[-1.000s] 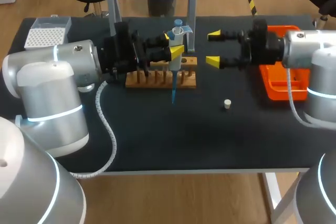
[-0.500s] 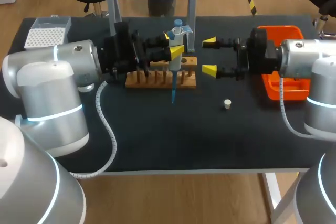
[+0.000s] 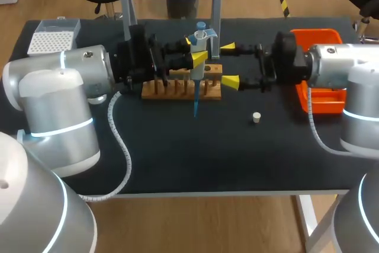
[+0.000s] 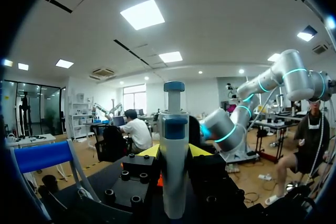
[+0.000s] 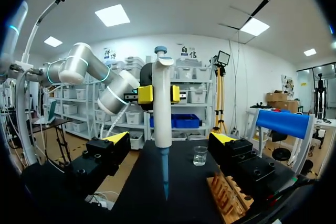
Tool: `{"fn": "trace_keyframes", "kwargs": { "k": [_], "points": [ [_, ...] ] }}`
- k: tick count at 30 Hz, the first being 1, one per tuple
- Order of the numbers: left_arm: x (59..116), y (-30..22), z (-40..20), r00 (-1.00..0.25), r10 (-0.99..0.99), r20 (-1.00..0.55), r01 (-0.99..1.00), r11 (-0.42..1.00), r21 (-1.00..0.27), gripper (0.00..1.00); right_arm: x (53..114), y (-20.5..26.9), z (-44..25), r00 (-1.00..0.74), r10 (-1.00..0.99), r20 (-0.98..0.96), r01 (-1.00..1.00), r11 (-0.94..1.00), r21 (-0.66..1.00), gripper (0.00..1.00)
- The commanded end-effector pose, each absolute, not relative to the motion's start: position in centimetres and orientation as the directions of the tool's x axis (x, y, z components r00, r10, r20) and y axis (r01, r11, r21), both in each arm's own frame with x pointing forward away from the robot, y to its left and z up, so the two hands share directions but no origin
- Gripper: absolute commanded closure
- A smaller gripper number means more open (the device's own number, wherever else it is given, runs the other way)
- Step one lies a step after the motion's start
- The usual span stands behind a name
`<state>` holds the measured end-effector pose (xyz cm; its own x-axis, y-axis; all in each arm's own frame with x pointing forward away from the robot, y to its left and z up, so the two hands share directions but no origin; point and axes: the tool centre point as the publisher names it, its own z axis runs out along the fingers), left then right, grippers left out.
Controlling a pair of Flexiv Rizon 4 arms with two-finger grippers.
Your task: Invert the test tube, pick up the pipette, mount the tip to pipette, aspirate from beaker and dispense into the tube, eject the tip, return the pipette, and cap with the stopper.
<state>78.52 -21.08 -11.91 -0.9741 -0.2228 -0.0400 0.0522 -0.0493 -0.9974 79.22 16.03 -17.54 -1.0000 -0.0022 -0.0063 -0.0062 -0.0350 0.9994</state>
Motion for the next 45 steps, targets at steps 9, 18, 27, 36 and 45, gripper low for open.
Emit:
{"fn": "trace_keyframes", "kwargs": {
  "k": [9,18,27,36,45],
  "points": [
    [78.4,-21.3,-12.0,-0.972,-0.230,-0.042,0.055,-0.052,-0.997,1.00,78.9,18.2,-17.0,-0.998,-0.057,-0.009,-0.006,-0.052,0.999,0.00],
    [78.4,-21.3,-12.0,-0.972,-0.230,-0.042,0.055,-0.052,-0.997,1.00,78.7,19.5,-16.9,-0.997,-0.081,-0.003,0.000,-0.041,0.999,0.00],
    [78.4,-21.3,-12.0,-0.972,-0.230,-0.042,0.055,-0.052,-0.997,1.00,78.7,20.6,-16.6,-0.995,-0.100,-0.009,-0.006,-0.036,0.999,0.00],
    [78.4,-21.3,-12.0,-0.972,-0.230,-0.042,0.055,-0.052,-0.997,1.00,78.6,21.4,-16.4,-0.993,-0.119,-0.010,-0.008,-0.024,1.000,0.11],
    [78.4,-21.3,-12.0,-0.972,-0.230,-0.042,0.055,-0.052,-0.997,1.00,78.4,21.8,-16.3,-0.992,-0.123,-0.007,-0.005,-0.016,1.000,0.25]
  ]
}}
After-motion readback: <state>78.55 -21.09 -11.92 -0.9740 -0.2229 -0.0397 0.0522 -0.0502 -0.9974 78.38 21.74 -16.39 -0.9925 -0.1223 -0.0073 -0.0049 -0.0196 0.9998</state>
